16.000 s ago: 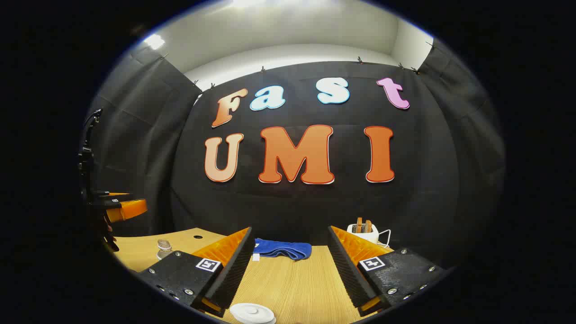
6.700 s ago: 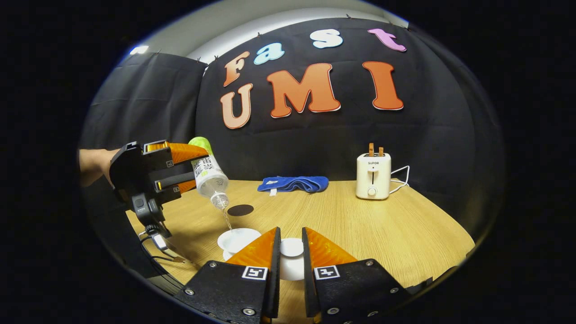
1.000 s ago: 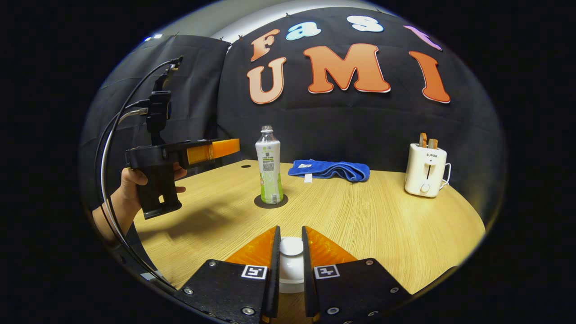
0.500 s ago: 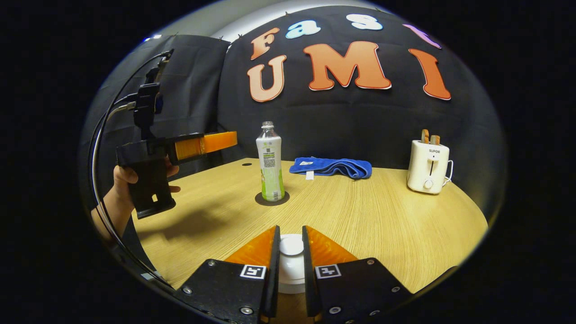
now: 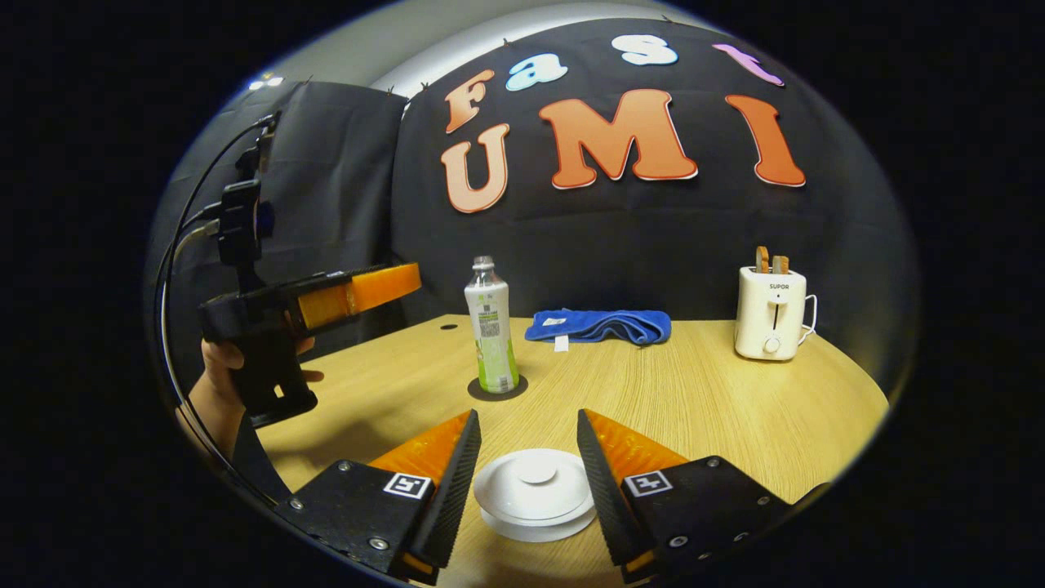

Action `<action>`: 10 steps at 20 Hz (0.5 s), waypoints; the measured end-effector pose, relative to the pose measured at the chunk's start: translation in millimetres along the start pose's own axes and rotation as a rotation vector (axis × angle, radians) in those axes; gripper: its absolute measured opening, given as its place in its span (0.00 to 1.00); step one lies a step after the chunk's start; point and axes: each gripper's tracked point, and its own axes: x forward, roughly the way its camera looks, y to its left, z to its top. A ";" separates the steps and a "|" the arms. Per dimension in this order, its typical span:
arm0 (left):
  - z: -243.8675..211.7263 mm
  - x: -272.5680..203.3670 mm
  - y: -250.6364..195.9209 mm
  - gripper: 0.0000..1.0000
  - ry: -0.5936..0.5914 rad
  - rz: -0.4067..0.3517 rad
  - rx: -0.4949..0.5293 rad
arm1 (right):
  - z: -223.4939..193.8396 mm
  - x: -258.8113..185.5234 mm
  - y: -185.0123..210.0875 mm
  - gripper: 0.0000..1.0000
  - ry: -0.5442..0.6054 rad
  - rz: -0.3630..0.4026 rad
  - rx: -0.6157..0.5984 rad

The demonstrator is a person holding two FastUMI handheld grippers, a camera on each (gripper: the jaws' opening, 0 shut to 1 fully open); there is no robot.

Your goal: Open the teacup lid with one hand, grasp the water bottle and pour water into the teacup with the other hand; after pouring, place the water bottle on the coaster and then close the teacup lid.

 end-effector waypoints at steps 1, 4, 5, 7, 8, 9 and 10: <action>-2.1 -0.3 -4.0 0.96 0.008 -0.023 -0.024 | 9.8 -2.6 0.8 0.74 -0.027 -0.004 0.006; -7.5 -5.7 6.3 0.96 0.025 0.000 -0.041 | 48.1 -14.3 1.5 0.83 -0.144 -0.008 -0.001; -5.1 -7.4 10.0 0.96 0.018 0.014 -0.037 | 61.2 -17.6 -3.3 0.83 -0.188 -0.027 -0.007; 3.2 -12.4 16.0 0.96 0.000 0.036 -0.025 | 82.5 -22.6 -14.8 0.83 -0.257 -0.082 -0.032; 8.3 -15.7 19.5 0.96 -0.009 0.050 -0.020 | 89.2 -24.7 -19.9 0.83 -0.279 -0.108 -0.046; 13.0 -19.2 23.2 0.96 -0.016 0.061 -0.013 | 96.0 -26.8 -23.5 0.83 -0.295 -0.130 -0.055; 16.4 -21.3 26.2 0.96 -0.027 0.073 -0.003 | 103.0 -29.8 -24.8 0.83 -0.313 -0.145 -0.058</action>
